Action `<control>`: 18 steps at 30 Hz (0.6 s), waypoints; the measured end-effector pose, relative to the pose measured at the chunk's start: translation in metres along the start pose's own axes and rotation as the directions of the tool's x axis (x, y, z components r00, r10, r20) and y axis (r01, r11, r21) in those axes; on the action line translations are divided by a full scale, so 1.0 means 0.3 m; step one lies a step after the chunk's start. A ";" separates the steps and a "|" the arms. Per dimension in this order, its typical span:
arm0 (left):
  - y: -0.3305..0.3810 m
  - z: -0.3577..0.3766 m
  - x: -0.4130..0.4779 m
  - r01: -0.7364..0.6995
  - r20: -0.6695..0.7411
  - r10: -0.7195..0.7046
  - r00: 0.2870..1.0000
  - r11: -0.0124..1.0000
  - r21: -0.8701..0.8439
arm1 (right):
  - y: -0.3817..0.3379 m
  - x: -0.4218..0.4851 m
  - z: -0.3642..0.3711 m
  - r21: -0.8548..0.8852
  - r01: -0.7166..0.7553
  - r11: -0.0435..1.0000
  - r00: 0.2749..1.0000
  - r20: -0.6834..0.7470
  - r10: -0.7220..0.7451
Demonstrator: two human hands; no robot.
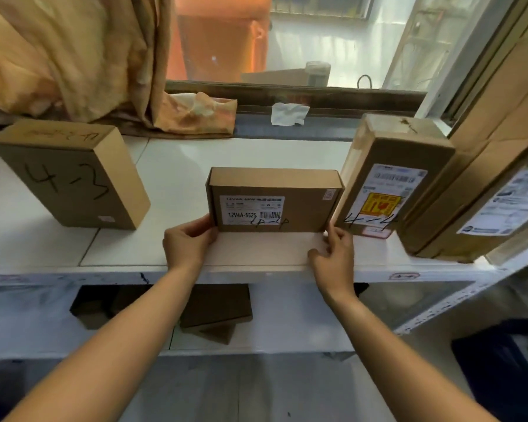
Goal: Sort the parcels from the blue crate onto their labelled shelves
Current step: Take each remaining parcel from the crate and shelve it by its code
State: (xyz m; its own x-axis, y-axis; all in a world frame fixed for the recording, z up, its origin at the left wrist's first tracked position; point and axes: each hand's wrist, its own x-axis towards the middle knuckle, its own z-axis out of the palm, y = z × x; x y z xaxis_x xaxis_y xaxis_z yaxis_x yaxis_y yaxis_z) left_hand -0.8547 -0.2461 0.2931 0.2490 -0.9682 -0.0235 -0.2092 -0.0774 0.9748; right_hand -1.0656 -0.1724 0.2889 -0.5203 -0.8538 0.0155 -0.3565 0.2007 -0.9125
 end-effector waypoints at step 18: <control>0.629 -0.697 -0.173 -0.703 0.637 0.383 0.669 0.045 0.710 | -0.868 -0.289 -0.034 -0.375 0.917 0.137 0.376 0.697 -0.610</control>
State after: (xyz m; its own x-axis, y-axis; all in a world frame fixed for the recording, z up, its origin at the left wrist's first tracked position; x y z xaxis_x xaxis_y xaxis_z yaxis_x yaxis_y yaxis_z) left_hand -0.7093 -0.1608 0.5245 -0.5163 -0.8288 0.2158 -0.8559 0.5080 -0.0968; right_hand -0.9357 -0.1457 0.5292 0.5629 -0.7786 0.2774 -0.8168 -0.5754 0.0422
